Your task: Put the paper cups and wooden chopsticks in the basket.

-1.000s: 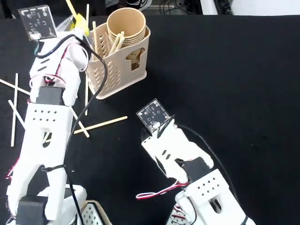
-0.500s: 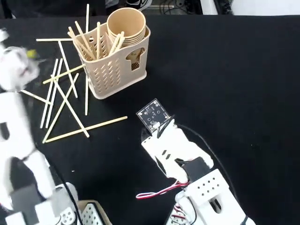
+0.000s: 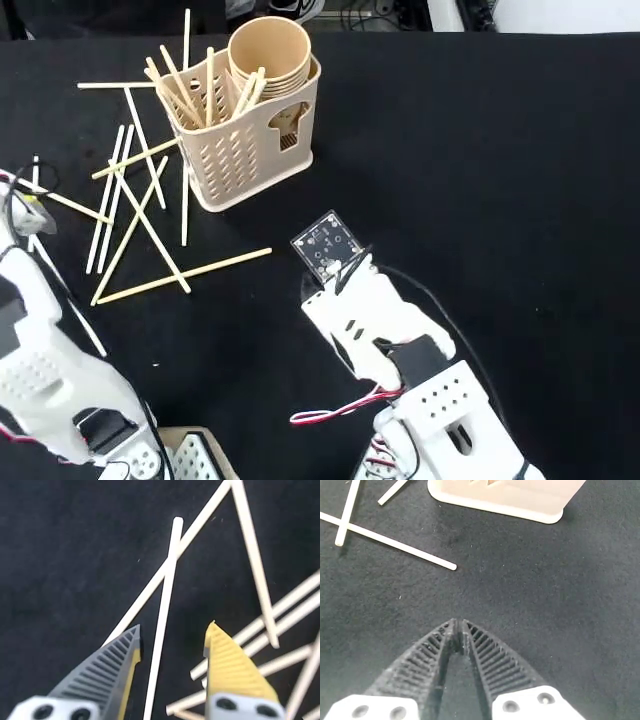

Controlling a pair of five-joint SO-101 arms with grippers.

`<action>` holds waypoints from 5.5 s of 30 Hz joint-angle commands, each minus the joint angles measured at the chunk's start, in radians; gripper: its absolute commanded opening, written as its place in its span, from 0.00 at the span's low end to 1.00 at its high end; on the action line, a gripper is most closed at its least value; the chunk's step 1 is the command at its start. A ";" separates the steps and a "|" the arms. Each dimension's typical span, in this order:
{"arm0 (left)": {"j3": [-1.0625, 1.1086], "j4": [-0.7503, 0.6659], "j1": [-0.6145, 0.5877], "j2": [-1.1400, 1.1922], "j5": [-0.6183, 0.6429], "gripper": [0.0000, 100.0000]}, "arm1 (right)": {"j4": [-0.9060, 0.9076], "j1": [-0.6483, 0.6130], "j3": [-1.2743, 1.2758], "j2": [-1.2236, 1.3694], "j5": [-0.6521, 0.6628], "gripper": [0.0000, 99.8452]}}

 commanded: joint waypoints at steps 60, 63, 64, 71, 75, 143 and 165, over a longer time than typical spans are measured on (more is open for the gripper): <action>0.733 -1.369 0.742 -0.907 0.101 0.03 | -0.008 -0.008 -0.019 -0.004 0.008 0.02; 0.794 -1.378 0.750 -0.910 0.101 0.03 | -0.008 -0.008 -0.019 -0.004 0.008 0.02; 0.802 -1.358 0.750 -0.918 0.101 0.03 | -0.008 -0.008 -0.019 -0.004 0.008 0.02; 0.805 -1.143 0.748 -1.045 0.110 0.17 | -0.009 -0.008 -0.019 -0.004 0.008 0.02; 0.728 -0.872 0.736 -1.155 0.100 0.21 | -0.008 -0.008 -0.019 -0.004 0.008 0.02; -0.812 0.503 -0.056 0.393 -0.400 0.03 | -0.008 -0.008 -0.016 -0.004 0.008 0.02; 0.526 -0.445 0.272 -1.042 -0.163 0.03 | -0.003 -0.008 -0.018 -0.004 0.008 0.02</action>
